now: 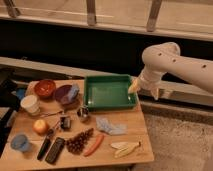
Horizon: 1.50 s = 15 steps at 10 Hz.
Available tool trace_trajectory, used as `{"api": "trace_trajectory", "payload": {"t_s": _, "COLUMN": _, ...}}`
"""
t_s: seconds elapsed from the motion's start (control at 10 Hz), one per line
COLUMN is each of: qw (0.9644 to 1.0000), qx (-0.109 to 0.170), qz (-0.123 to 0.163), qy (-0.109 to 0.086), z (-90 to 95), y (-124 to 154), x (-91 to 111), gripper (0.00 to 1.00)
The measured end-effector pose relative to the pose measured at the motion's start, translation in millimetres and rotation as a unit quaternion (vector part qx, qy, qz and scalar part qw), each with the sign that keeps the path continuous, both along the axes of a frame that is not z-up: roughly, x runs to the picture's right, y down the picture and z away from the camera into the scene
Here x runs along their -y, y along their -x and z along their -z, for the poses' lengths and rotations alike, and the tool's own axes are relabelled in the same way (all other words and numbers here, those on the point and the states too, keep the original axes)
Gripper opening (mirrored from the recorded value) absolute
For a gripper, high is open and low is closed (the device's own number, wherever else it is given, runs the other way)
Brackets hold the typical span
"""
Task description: Place eraser in metal cup
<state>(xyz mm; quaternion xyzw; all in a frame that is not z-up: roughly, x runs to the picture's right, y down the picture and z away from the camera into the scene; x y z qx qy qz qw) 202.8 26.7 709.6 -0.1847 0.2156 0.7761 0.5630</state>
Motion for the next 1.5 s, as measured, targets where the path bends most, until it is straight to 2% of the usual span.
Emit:
{"api": "trace_trajectory", "payload": {"t_s": 0.9, "qw": 1.0000, "qx": -0.001, "qz": 0.000, "qy": 0.000, "z": -0.2, "y": 0.1, "x": 0.2, "gripper": 0.80}}
{"api": "trace_trajectory", "payload": {"t_s": 1.1, "qw": 0.9999, "qx": 0.003, "qz": 0.011, "qy": 0.007, "z": 2.8, "y": 5.1, "x": -1.0, "gripper": 0.80}}
{"api": "trace_trajectory", "payload": {"t_s": 1.4, "qw": 0.9984, "qx": 0.028, "qz": 0.046, "qy": 0.018, "z": 2.3, "y": 53.1, "x": -5.2, "gripper": 0.80}}
{"api": "trace_trajectory", "payload": {"t_s": 1.5, "qw": 0.9970, "qx": 0.043, "qz": 0.060, "qy": 0.023, "z": -0.2, "y": 84.6, "x": -6.2, "gripper": 0.80}}
